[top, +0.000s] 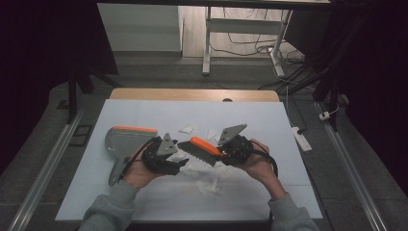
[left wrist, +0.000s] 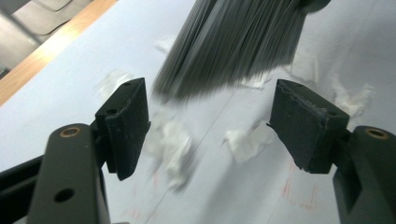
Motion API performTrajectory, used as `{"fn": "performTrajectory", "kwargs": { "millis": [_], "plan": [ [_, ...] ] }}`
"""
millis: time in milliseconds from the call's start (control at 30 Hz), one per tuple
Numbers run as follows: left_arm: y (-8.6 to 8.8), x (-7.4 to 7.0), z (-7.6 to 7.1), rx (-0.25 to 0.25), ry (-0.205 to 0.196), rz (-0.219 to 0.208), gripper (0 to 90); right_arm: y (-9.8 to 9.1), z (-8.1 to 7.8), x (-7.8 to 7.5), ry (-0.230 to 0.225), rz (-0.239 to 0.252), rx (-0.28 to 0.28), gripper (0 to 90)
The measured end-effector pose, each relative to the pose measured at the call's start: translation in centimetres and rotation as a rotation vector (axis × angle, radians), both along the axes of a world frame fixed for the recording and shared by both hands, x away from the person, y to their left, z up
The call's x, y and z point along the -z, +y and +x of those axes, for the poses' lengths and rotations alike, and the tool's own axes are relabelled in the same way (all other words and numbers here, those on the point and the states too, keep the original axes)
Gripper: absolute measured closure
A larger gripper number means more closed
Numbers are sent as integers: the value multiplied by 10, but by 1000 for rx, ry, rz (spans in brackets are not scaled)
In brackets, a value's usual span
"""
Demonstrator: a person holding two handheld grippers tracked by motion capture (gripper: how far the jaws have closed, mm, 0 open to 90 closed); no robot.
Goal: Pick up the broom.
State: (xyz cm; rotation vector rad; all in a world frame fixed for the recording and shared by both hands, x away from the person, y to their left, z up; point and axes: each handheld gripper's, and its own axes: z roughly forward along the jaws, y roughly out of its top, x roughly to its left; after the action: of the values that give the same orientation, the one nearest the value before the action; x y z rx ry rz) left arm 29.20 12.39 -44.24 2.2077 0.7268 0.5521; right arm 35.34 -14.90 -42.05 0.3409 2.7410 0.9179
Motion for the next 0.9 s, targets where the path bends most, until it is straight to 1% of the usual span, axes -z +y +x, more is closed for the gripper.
{"fn": "performTrajectory", "kwargs": {
  "millis": [100, 167, 233, 300, 400, 467, 533, 667, 767, 900],
  "plan": [
    [17, 2, -7, -46, 5, -14, 286, -4, 3, -2, -6, 32, 20, 702],
    [28, 4, -13, -72, 5, -17, 284, -6, 6, -2, 6, 45, 23, 701],
    [41, 7, -19, -93, 7, -20, 284, -9, 8, -2, 4, 54, 40, 702],
    [55, 11, -26, -125, 10, -24, 284, -12, 10, -3, 1, 65, 54, 701],
    [75, 21, -32, -168, 32, -44, 284, -19, 14, -6, -2, 81, 85, 701],
    [86, 28, -33, -199, 51, -55, 284, -25, 15, -7, -3, 93, 114, 701],
    [92, 33, -31, -226, 68, -66, 282, -29, 18, -7, -12, 98, 138, 701],
    [101, 39, -29, -244, 94, -108, 278, -37, 22, -7, -12, 98, 190, 701],
    [104, 43, -29, -262, 91, -109, 277, -43, 26, -5, -4, 96, 212, 700],
    [104, 46, -29, -263, 94, -111, 277, -50, 29, -3, -5, 106, 237, 700]
  ]
}}
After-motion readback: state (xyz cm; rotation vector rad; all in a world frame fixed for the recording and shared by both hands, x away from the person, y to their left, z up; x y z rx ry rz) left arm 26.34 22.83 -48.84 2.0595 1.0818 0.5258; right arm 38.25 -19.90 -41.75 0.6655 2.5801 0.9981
